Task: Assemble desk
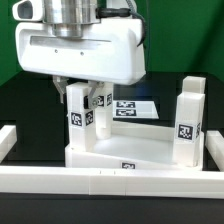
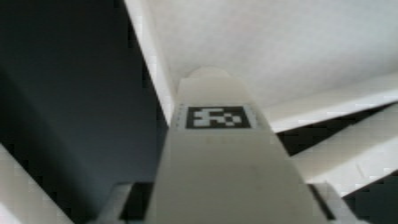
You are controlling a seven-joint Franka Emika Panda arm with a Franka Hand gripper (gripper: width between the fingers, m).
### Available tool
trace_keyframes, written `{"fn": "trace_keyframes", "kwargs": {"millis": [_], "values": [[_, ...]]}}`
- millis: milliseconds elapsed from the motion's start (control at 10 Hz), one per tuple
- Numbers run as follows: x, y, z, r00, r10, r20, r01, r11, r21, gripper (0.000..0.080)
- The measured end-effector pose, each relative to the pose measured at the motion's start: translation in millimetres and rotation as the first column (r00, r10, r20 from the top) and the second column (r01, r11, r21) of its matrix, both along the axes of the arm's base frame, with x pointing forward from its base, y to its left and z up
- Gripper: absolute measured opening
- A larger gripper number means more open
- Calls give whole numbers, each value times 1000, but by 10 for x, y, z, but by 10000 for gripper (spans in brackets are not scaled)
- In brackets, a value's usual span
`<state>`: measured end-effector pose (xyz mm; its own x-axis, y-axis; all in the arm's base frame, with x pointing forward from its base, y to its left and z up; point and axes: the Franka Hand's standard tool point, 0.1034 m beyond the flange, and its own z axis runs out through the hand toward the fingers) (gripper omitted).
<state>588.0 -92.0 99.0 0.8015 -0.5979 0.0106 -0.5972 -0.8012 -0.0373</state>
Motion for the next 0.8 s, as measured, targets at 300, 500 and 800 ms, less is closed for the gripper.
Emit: {"fn": "trace_keyframes", "kwargs": {"millis": [300, 500, 800], "values": [[-3, -4, -2, 963, -268, -9, 268, 963, 9, 290], [0, 8, -4, 877, -479, -30, 479, 878, 13, 290], [7, 16, -2, 780, -625, -38, 626, 780, 14, 290]]}}
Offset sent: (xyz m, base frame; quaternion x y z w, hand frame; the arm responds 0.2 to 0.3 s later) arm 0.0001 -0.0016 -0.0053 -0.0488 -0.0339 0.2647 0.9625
